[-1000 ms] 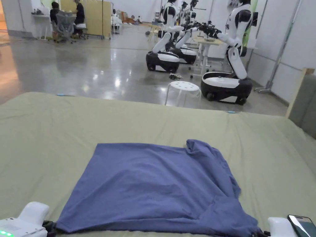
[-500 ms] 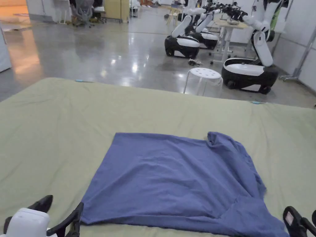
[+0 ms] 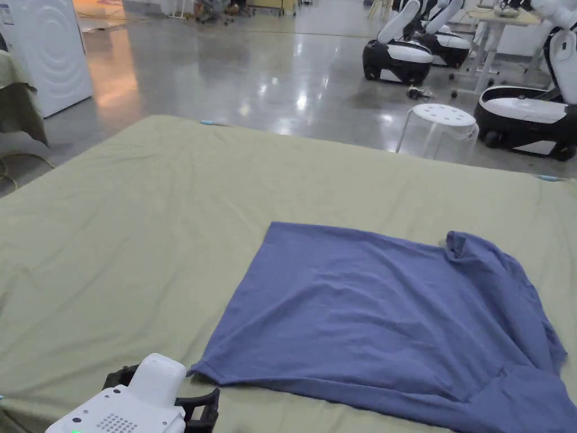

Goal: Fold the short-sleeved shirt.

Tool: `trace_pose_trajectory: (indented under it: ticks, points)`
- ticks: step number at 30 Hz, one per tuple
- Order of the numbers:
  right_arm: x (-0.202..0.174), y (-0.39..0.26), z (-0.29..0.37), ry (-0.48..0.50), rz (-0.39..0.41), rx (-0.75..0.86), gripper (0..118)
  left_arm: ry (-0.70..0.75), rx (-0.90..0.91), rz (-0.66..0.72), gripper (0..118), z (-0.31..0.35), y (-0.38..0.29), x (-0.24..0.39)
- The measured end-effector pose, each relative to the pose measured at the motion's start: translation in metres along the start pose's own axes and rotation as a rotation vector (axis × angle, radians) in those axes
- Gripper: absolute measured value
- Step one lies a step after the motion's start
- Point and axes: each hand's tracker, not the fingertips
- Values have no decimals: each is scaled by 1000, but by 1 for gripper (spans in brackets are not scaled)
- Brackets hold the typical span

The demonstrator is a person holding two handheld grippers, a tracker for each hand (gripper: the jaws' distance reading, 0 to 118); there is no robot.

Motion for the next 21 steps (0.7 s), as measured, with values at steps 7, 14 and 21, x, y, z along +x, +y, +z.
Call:
trace_pose_trajectory:
  ticks: [7,14,21]
  points:
    - [15,-2,-11,-58,42,-101,3,-66,-89,33,86,-52,21,-4]
    - [51,-12,-38,-111,133,-227,5,-78,-127,105,6,-61,30,-2]
    - [72,-34,-86,-52,132,-387,116,-73,-106,113,6,-37,42,34]
